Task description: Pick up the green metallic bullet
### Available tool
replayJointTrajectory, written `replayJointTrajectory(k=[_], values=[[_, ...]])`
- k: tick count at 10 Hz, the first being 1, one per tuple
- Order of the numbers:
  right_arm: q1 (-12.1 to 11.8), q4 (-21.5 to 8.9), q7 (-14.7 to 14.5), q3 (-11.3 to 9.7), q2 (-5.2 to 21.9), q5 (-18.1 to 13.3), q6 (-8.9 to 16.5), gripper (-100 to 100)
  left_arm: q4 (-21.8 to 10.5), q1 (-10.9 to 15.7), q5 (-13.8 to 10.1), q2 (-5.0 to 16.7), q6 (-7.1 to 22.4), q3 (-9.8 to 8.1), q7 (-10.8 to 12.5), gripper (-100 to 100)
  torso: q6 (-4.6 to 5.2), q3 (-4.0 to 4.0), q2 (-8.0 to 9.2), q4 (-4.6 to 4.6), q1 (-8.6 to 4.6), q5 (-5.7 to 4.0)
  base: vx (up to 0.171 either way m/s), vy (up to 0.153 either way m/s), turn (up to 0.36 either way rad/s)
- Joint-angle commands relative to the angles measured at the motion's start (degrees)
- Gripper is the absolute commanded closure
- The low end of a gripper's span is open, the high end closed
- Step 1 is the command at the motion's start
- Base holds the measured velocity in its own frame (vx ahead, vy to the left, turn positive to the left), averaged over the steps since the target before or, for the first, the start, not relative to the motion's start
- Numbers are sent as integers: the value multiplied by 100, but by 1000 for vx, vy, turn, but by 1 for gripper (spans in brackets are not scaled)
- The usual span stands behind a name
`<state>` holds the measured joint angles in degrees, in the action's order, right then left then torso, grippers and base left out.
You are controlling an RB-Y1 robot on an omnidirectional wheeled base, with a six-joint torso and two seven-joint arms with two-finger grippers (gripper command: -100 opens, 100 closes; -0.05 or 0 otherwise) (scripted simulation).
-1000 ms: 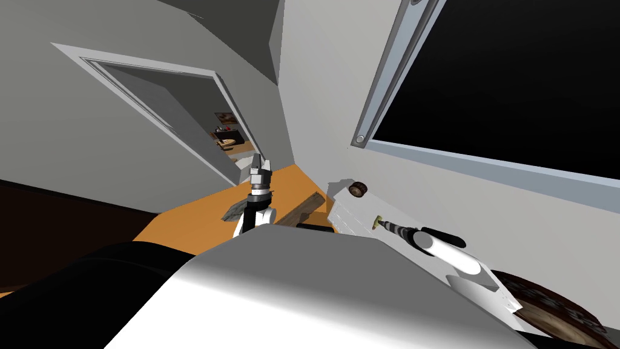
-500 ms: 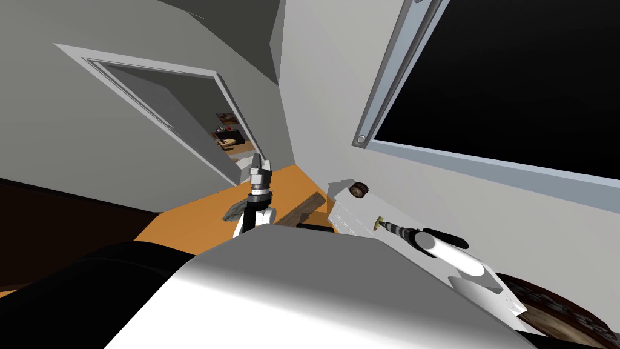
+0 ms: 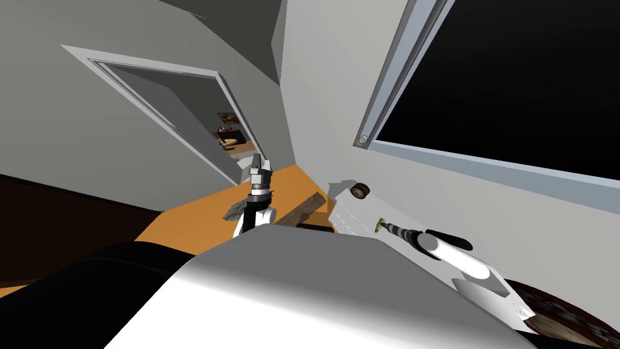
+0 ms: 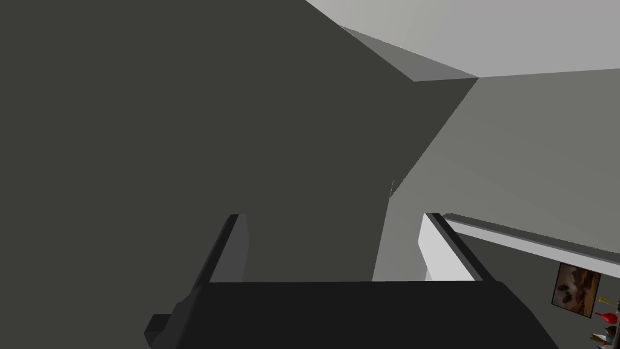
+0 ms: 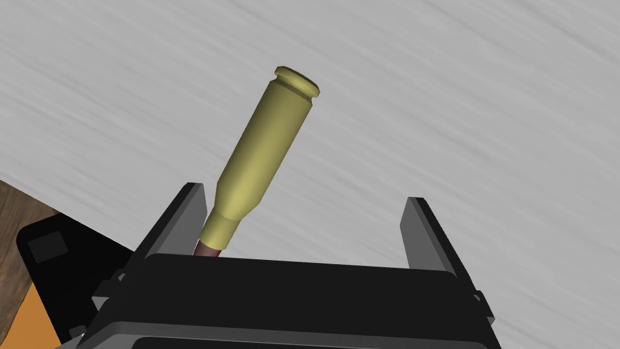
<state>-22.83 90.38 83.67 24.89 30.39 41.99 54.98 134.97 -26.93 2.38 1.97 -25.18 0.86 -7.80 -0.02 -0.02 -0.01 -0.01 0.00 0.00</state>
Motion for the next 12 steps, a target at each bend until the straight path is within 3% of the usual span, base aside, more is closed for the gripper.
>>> replayJointTrajectory(k=[1,12], values=[[-6,-18,6,11,10,20,4,-100,0,0,0,0,0,0,0,0,0,0,0,0,0,0,10,10,8],[-82,-100,412,154,71,84,263,-100,0,0,0,0,0,0,0,0,0,0,0,0,-2,0,9,6,11]])
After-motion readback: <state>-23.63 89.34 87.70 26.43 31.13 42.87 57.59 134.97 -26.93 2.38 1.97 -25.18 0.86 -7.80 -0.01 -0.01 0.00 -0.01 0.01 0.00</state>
